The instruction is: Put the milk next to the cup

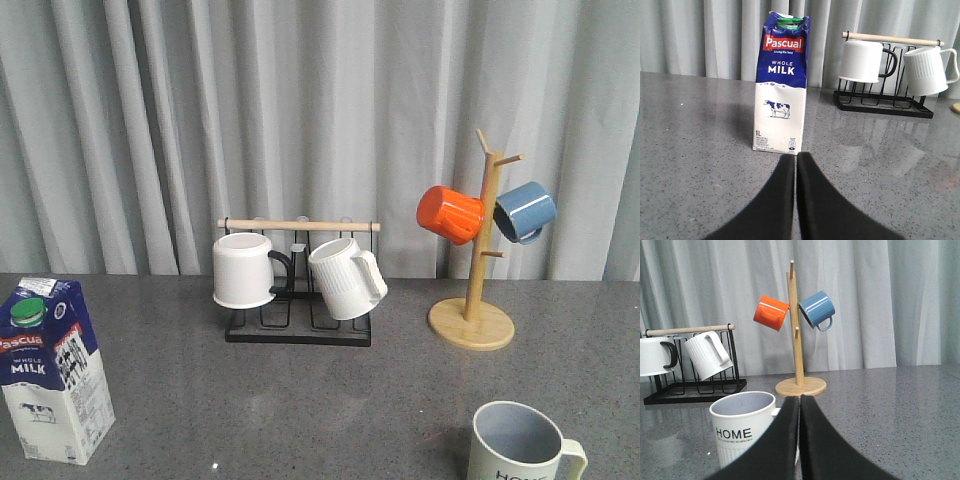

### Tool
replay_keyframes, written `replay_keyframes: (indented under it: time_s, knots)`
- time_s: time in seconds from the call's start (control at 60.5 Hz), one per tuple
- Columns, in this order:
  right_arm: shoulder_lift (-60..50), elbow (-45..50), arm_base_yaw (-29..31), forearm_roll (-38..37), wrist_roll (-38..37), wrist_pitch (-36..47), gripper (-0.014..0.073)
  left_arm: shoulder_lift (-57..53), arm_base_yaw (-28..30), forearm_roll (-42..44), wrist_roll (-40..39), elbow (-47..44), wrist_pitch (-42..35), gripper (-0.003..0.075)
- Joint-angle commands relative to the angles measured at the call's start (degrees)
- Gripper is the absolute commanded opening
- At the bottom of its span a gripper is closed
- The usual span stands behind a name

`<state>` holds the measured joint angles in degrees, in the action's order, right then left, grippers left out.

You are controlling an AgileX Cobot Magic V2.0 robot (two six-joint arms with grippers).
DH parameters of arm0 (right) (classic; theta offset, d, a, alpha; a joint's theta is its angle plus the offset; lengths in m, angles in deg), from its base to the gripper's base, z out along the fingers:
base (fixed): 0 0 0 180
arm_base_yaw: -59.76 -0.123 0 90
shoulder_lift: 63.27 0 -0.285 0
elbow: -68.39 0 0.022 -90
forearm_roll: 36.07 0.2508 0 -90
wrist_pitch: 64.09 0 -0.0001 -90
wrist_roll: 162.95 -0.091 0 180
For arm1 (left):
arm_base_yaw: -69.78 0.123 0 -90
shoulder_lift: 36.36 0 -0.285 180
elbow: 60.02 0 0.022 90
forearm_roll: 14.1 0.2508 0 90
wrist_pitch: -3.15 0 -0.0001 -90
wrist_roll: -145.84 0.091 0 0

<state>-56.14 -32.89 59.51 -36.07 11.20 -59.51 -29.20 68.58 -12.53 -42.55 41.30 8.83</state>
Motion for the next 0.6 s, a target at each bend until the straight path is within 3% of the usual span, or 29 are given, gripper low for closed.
replay_keyframes:
  time_s: [0.0, 0.579]
  knots:
    - [0.3, 0.5, 0.2, -0.9, 0.1, 4.6, -0.0002, -0.8, 0.1, -0.4, -0.4, -1.4, -4.5, -0.0006]
    - [0.3, 0.5, 0.2, -0.9, 0.1, 4.6, -0.0002, -0.8, 0.1, -1.6, -0.7, -1.0, -5.3, -0.0006]
